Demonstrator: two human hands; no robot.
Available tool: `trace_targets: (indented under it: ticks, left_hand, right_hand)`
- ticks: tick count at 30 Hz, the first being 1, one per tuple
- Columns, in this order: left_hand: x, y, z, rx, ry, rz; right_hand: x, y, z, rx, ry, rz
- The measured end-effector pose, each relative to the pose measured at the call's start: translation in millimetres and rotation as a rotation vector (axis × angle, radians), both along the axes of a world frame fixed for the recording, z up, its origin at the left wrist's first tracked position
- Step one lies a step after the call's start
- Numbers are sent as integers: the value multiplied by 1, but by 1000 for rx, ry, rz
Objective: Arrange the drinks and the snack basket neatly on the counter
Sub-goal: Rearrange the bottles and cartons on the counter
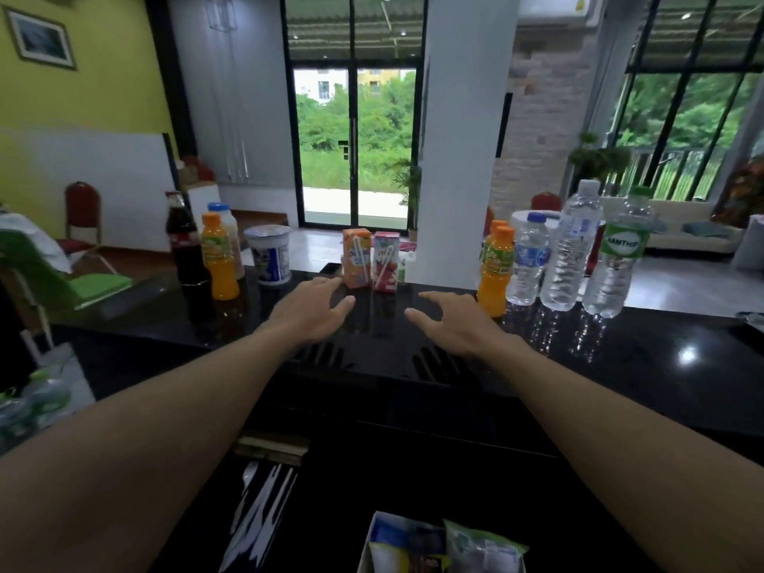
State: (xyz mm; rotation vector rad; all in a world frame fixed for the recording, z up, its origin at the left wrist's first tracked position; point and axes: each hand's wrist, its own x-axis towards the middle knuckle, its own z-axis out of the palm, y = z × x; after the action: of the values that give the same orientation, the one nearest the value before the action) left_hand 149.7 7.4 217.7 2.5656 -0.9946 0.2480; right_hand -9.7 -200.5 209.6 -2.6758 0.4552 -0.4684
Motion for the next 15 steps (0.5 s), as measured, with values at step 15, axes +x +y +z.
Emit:
trace_targets:
  ticks: [15]
  left_hand:
    - [113, 145, -17, 21, 13, 198]
  right_hand:
    - [141, 129, 0, 85, -56, 179]
